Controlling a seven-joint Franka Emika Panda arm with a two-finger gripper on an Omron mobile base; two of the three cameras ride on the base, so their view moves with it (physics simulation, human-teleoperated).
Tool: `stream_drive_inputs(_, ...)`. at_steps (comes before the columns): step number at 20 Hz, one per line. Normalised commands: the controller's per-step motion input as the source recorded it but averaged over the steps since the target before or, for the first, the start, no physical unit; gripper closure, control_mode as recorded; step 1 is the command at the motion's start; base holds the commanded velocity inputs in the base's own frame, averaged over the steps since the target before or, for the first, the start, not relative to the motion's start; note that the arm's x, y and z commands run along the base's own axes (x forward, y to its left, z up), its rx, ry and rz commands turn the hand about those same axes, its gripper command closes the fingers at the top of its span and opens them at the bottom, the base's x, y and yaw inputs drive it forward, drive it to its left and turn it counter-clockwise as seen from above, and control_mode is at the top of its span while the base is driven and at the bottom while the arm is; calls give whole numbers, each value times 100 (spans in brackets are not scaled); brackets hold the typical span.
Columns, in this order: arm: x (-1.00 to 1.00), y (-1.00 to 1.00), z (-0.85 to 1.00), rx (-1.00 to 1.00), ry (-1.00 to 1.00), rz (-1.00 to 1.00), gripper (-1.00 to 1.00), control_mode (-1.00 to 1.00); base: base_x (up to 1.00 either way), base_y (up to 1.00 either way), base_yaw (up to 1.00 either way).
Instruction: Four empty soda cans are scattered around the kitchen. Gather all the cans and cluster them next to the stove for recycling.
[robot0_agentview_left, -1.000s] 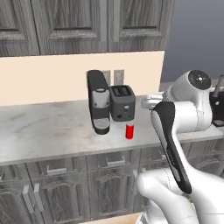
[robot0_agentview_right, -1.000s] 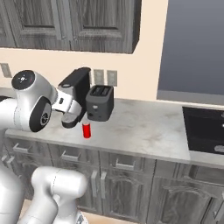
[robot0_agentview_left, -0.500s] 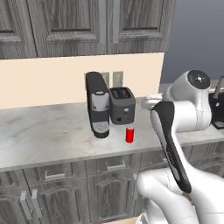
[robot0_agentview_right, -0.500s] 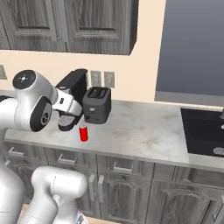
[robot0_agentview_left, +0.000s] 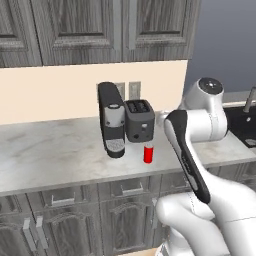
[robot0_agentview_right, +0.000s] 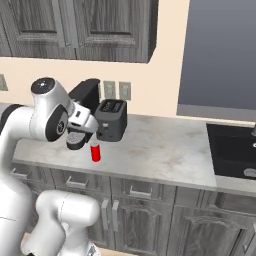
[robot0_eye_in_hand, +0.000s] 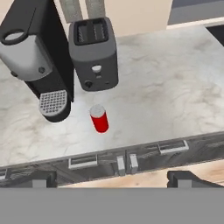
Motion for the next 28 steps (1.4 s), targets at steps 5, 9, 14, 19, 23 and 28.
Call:
stream_drive_inputs(5,30,2,-25,0,10,2,-100,-100,0,0,0)
stream_drive_inputs(9,22,5,-25,0,2,5,-100,-100,0,0,0)
stream_drive_inputs(14,21,7,-30,0,0,10,-100,-100,0,0,0)
stream_drive_inputs(19,24,15,-20,-5,-2,7,-100,-100,0,0,0)
stream_drive_inputs(23,31,11,-10,-7,8,2,-100,-100,0,0,0)
stream_drive_inputs(28,21,2,-11,-3,10,1,-100,-100,0,0,0)
